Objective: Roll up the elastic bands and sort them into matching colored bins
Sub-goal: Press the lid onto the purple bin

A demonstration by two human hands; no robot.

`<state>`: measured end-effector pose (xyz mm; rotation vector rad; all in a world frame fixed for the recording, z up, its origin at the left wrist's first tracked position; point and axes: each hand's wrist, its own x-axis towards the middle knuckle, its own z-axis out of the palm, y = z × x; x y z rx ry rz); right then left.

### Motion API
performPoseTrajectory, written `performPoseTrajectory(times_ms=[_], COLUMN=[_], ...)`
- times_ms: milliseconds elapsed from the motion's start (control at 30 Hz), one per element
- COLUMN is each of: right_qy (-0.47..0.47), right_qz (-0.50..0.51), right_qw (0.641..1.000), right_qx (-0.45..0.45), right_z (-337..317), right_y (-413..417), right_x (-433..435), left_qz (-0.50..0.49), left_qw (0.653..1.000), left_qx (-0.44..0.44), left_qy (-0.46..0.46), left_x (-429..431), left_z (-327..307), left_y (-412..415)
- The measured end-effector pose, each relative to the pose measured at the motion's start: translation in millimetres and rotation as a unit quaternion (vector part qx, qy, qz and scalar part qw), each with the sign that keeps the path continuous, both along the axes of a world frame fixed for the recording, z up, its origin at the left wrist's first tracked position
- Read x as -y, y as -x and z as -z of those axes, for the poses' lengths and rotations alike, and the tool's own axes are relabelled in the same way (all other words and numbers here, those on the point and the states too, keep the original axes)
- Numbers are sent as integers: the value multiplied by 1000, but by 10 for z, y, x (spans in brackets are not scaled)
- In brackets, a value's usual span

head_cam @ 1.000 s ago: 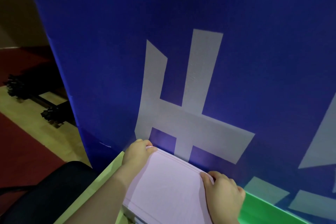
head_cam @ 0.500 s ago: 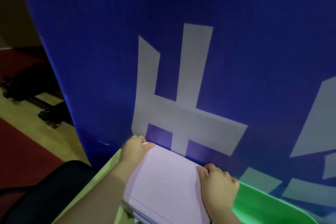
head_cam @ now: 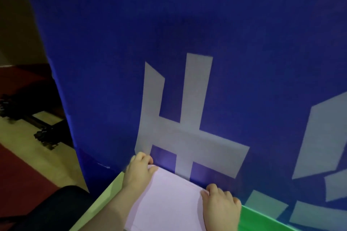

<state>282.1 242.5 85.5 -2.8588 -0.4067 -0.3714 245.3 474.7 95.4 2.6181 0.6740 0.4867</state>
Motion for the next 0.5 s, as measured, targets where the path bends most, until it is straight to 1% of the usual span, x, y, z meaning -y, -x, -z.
performPoseTrajectory(times_ms=[33, 67, 100, 133, 200, 267, 300, 367, 433, 500], right_qy=[-9, -23, -35, -21, -53, -57, -47, -20, -4, 4], right_qz=[-17, -18, -13, -24, -40, -46, -47, -31, -36, -45], right_qw=[999, 998, 998, 999, 998, 997, 997, 999, 999, 997], right_qx=[-41, -57, -46, -21, 13, 1, -29, -26, -27, -69], right_z=[-38, -102, -142, -150, -171, -140, -83, -61, -41, 32], right_y=[10, 10, -13, -29, -38, 13, 43, 142, 257, 384], right_x=[28, 27, 12, 10, 29, 46, 36, 15, -1, -10], left_qz=[21, 40, 55, 68, 86, 84, 80, 72, 66, 61], left_qw=[1000, 998, 995, 993, 989, 987, 983, 976, 976, 976], left_qx=[-3, -16, -27, -29, -39, -88, -126, -176, -183, -189], left_qy=[-24, -48, -72, -93, -114, -102, -109, -104, -97, -84], left_x=[-1, 15, 37, 57, 136, 238, 288, 355, 425, 467], left_z=[-11, -32, -54, -52, -71, -49, -23, -24, -92, -143], left_y=[1, 24, 48, 74, 182, 272, 316, 390, 446, 496])
